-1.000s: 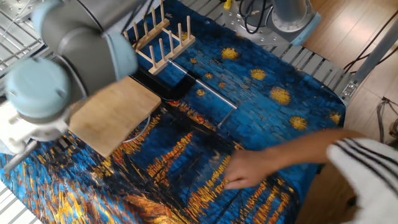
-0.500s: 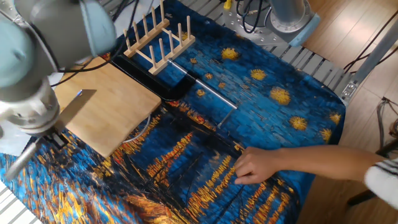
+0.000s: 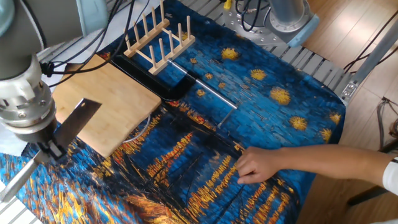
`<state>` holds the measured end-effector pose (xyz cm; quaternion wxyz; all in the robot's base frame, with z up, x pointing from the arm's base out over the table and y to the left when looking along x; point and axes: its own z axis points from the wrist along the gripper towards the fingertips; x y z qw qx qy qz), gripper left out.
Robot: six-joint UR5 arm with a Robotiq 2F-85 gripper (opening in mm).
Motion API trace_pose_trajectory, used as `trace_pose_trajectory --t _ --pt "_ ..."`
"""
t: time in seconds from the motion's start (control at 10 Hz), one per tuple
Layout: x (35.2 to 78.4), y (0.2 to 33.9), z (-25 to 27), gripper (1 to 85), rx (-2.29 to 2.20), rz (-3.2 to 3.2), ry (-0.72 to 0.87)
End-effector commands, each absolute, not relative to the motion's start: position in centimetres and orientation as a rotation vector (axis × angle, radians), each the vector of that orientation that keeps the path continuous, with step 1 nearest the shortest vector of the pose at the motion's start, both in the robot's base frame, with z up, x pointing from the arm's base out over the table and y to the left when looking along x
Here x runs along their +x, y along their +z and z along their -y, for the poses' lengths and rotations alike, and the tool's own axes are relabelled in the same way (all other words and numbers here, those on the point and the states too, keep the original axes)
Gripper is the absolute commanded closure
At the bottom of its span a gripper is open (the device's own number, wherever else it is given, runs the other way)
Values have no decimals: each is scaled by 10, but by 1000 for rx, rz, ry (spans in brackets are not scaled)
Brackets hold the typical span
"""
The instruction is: Put the knife on the knife rack
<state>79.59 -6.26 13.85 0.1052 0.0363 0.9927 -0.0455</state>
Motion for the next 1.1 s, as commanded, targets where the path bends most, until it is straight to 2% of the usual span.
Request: trace_pose_trajectory --t 0.0,0.4,0.6,1.0 --pt "825 159 37 847 90 -2832 -103" --pt "856 195 32 847 -50 -2649 -222" --pt "863 208 18 847 -77 -2597 -206" --pt "861 207 -4 847 -42 -2607 -122"
